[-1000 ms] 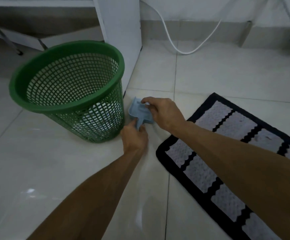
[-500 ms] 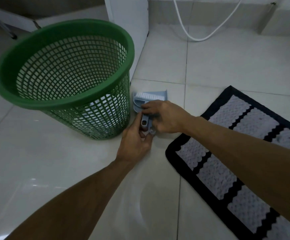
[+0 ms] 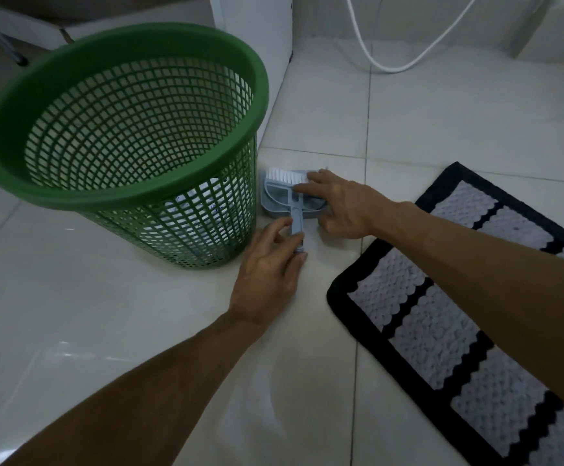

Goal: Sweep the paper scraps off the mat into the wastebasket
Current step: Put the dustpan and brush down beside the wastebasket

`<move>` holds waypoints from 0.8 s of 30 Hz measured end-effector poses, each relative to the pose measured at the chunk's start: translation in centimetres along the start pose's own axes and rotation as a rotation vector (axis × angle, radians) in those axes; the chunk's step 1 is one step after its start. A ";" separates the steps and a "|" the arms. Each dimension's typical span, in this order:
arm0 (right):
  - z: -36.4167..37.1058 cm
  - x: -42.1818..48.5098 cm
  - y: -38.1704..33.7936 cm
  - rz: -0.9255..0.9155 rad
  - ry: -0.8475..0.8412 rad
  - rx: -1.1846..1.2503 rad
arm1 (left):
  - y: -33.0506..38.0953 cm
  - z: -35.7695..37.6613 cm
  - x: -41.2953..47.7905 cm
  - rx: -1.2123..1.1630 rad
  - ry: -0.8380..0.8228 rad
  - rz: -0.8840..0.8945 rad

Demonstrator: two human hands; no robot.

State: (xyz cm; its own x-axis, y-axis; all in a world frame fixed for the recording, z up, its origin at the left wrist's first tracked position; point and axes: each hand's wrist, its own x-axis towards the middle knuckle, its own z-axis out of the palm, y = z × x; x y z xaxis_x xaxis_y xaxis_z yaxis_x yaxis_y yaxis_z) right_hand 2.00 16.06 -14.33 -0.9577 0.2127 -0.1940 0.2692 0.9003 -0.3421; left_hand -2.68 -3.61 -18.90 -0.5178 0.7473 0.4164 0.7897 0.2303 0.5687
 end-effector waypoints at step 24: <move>0.9 -0.2 -2.5 0.047 -0.106 -0.411 | 0.2 -0.4 -0.7 0.293 -0.015 -0.008</move>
State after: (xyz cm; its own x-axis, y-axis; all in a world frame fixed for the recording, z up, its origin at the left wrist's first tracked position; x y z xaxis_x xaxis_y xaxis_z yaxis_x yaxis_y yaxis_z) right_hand 1.67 13.45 -14.27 -0.9237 0.2363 -0.3017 0.2290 0.9716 0.0601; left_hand -2.30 -4.34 -18.82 -0.5216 0.7530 0.4011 0.8479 0.4053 0.3419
